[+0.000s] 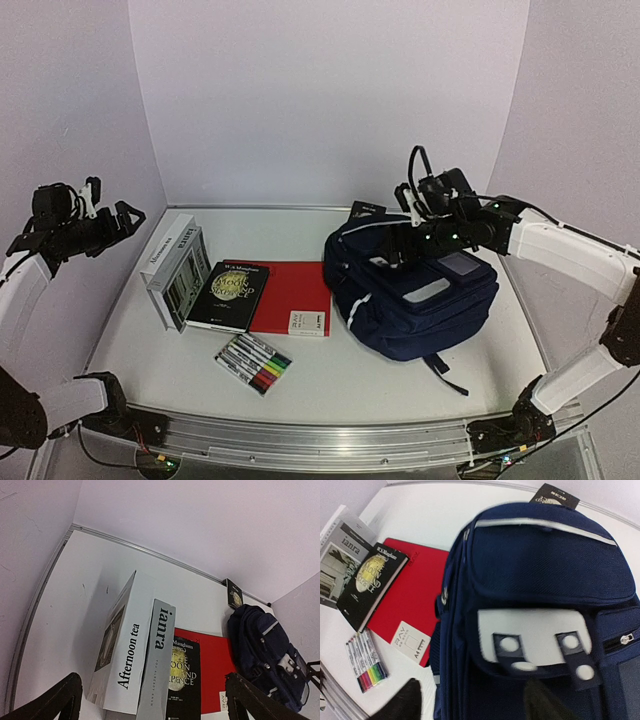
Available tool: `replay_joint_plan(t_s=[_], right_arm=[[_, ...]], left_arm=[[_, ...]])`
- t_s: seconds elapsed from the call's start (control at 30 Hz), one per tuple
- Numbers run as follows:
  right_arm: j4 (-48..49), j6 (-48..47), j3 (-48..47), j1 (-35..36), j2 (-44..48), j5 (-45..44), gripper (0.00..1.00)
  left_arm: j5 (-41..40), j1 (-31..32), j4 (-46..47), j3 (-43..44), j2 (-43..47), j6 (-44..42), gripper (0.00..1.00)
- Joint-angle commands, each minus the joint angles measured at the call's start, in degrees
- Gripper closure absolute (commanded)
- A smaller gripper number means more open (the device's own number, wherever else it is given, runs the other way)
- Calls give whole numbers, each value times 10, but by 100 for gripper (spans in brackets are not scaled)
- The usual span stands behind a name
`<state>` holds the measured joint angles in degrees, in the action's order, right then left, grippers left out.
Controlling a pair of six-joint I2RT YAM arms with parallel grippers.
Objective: Pack the student bag
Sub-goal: Adjust the student bag at the center of the board, then pick up the student bag at the center of the board.
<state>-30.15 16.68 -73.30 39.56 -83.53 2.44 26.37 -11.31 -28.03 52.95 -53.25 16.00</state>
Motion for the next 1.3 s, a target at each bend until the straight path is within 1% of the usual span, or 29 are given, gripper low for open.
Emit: replay_joint_plan(t_s=[0.0,0.07,0.17,0.27,0.33,0.43,0.53,0.63,0.8,0.83,0.9,0.97,1.03,1.13,1.2,1.27], right_arm=[[55,39,-43,-1,33,-31,8],[54,57,-50,-1,35,-61,4],[54,81,-58,-1,13,-88,4],[55,71,-82,9,-34,-88,10],[55,55,-107,33,-69,-103,12],[54,36,-145,60,-128,-130,11],[45,19,-187,68,-188,-159,9],[32,-6,-229,71,-256,-201,8],[24,-63,-300,71,-352,-318,6],[24,-73,-314,71,-372,-332,7],[24,-96,-342,70,-411,-368,17],[24,-114,-362,68,-445,-395,24],[24,-125,-373,62,-465,-377,28],[25,-126,-384,53,-489,-364,42],[25,-125,-388,52,-494,-367,63],[26,-123,-385,52,-485,-370,94]], left_arm=[[18,-2,24,-4,9,-17,0],[18,-2,24,-3,7,-16,0],[21,-2,23,-2,2,-15,0],[23,-2,23,-2,-2,-14,0],[21,-2,22,-2,-6,-15,0],[17,-2,20,-2,-12,-15,0],[15,-2,17,-1,-19,-16,0],[9,-2,15,1,-26,-17,0],[2,-2,6,7,-39,-22,0],[1,-2,5,7,-40,-22,0],[-1,-2,3,9,-41,-22,0],[-4,-1,1,10,-41,-22,0],[-8,-2,0,10,-39,-24,0],[-13,-1,0,10,-37,-25,0],[-12,-1,-2,10,-38,-25,0],[-4,-2,-3,12,-40,-27,0]])
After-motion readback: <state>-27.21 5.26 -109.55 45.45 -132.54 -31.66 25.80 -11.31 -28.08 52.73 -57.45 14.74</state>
